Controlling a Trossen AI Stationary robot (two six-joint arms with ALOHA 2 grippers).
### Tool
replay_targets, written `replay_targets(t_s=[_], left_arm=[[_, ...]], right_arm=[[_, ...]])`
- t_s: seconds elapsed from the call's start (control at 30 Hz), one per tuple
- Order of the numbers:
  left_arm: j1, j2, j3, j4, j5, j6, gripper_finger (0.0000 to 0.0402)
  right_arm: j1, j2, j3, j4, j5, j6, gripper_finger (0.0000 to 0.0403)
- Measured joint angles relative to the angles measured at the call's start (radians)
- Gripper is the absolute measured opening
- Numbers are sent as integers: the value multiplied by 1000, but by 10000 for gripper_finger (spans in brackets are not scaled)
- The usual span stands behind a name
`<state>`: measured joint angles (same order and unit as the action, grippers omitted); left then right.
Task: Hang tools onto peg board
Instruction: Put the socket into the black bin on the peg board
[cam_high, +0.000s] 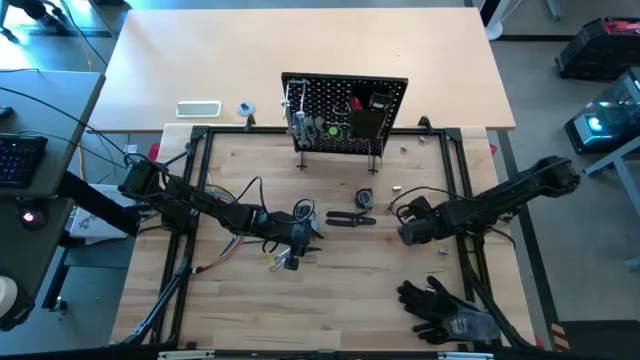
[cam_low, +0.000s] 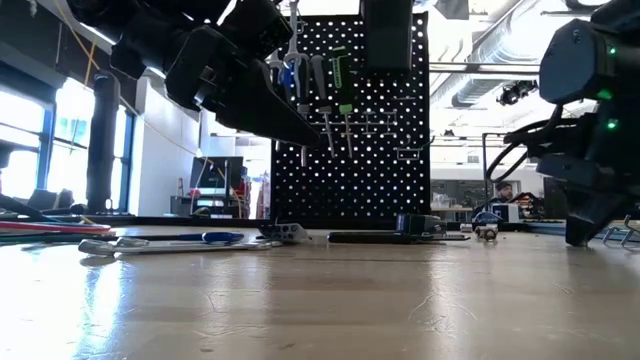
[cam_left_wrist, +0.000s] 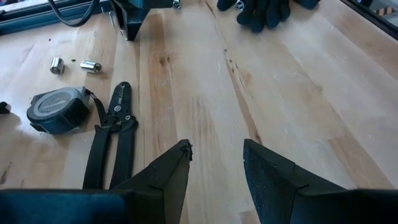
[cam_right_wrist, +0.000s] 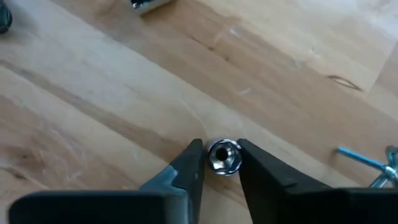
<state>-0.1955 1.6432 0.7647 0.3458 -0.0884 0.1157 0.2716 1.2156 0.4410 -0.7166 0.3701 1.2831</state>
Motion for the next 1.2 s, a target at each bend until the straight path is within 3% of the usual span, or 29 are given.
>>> replay_targets(t_s=[0.13,0.4,0.63,0.93,1.2], left_arm=[[0,0,0,0,0,0,142],[0,0,0,-2,-1,-8,142],[0,0,0,-3,-1,-8,142],[0,0,0,-4,-1,-9,142],[-1,0,0,-4,-1,-9,142]], right_arm=[[-1,0,0,0,20,-10,49],[-1,1,6,8,23,-33,49],[-1,1,106,23,61,-121,49],[-3,1,357,17,142,-397,49],[-24,1,700,-96,279,-699,50]])
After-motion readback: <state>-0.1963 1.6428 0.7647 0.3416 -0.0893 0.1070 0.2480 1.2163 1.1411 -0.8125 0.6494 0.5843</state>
